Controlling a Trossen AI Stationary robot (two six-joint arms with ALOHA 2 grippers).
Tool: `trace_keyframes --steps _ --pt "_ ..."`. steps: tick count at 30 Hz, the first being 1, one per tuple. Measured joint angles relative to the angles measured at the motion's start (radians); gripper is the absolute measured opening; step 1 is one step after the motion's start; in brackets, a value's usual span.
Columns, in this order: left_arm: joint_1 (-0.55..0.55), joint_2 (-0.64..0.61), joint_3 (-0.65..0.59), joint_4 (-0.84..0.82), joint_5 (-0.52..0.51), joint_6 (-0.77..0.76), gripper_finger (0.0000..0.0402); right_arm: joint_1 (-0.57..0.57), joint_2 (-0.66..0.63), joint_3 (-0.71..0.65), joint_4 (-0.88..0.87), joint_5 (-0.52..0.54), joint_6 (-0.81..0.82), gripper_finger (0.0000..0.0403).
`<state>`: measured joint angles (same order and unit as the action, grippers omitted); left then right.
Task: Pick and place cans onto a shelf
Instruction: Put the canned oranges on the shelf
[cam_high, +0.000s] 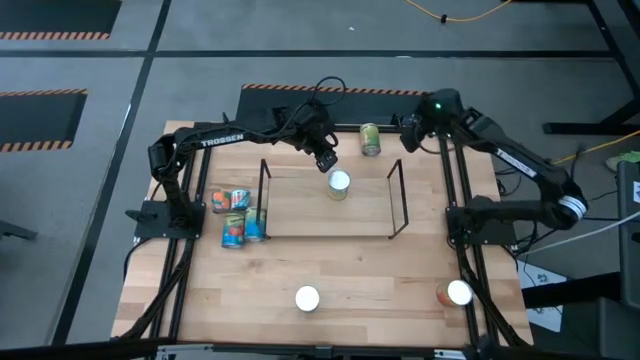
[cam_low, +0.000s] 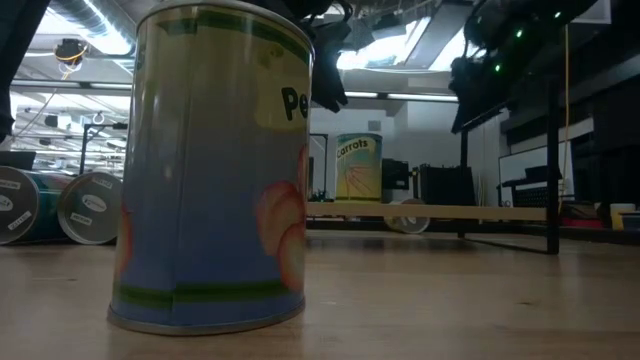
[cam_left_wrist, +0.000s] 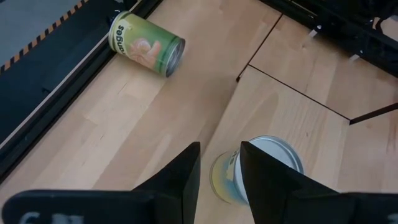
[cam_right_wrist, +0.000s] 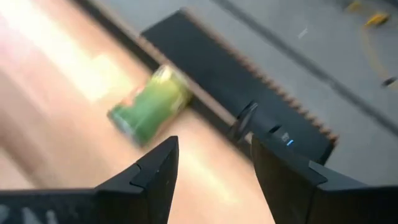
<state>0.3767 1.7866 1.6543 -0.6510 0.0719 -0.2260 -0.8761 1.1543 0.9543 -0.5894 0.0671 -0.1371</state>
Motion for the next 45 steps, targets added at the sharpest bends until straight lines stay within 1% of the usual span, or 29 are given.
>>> trace_keyframes --steps 3,11,14,19,22,29,32,41,45 --pt "0.000 0.000 0.000 0.000 0.000 0.000 0.0106 -0.018 0.059 0.000 -0.009 -0.048 0.000 0.0207" --pt "0.000 0.000 0.000 0.000 0.000 0.000 0.0106 -0.020 0.195 0.000 -0.004 -0.182 -0.027 0.0207" --pt "0.000 0.000 0.000 0.000 0.000 0.000 0.0106 -0.021 0.230 0.005 0.001 -0.204 -0.031 0.0207" --pt "0.000 0.000 0.000 0.000 0.000 0.000 0.0106 -0.019 0.277 -0.005 -0.012 -0.307 -0.077 0.0207" --pt "0.000 0.000 0.000 0.000 0.000 0.000 0.0106 -0.019 0.279 0.000 0.011 -0.311 -0.096 0.0207" --pt "0.000 0.000 0.001 0.000 0.000 0.000 0.0106 -0.021 0.282 -0.002 0.019 -0.240 -0.085 0.0207" --pt "0.000 0.000 0.001 0.000 0.000 0.000 0.0106 -0.021 0.282 -0.002 0.048 -0.217 -0.084 0.0207" --pt "0.000 0.000 0.001 0.000 0.000 0.000 0.0106 -0.028 0.282 -0.002 0.136 -0.217 -0.070 0.0207" --pt "0.000 0.000 0.001 0.000 0.000 0.000 0.0106 -0.032 0.282 -0.002 0.197 -0.231 -0.009 0.0203"
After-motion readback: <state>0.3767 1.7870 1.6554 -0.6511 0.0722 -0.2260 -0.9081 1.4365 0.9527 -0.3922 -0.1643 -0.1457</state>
